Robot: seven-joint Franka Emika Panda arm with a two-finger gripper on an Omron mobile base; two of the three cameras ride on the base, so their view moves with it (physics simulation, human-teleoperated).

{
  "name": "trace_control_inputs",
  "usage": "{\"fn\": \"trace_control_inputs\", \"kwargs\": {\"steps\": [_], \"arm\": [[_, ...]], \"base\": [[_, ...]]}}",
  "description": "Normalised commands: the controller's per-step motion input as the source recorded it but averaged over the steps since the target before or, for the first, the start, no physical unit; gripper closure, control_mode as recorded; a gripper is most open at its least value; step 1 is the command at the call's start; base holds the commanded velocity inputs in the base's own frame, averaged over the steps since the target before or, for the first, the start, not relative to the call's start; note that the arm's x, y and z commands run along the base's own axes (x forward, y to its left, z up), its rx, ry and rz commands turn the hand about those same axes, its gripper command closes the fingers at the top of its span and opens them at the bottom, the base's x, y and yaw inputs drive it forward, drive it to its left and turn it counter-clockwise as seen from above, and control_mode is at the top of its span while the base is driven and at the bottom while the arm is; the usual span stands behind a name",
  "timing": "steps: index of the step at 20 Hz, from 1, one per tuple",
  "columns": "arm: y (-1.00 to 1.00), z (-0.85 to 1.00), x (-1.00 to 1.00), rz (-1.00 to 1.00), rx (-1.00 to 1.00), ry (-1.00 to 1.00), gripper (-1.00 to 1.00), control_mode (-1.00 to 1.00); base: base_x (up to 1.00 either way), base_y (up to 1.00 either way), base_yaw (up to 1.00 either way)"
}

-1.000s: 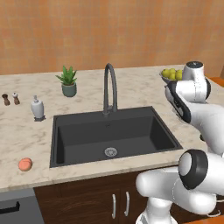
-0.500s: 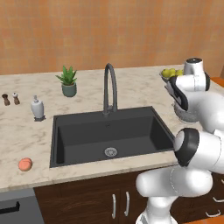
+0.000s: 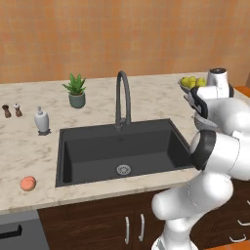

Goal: Put the colander in the sink, put the mango, peach, tangerine in the colander, and turn on the sink faucet and pour water over the colander.

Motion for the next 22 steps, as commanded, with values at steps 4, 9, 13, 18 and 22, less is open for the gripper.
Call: {"fn": "trace_control_inputs", "kwargs": {"steps": [4, 9, 13, 18, 22], "arm": [[-0.13, -0.43, 0.34, 0.00, 0.00, -0.05, -1.00, -1.00], [-0.12, -0.36, 0.46, 0.00, 0.00, 0.00, -1.00, -1.00], [-0.13, -0.33, 0.46, 0.00, 0.00, 0.00, -1.00, -1.00], [-0.16, -0.26, 0.34, 0.00, 0.00, 0.00, -1.00, -1.00], [-0.18, -0.15, 0.30, 0.00, 0.00, 0.00, -1.00, -1.00]], "base": [[0.00, 0.00, 0.00], [0.00, 0.00, 0.00], [0.00, 0.00, 0.00], [0.00, 0.00, 0.00], [0.00, 0.00, 0.00]]}}
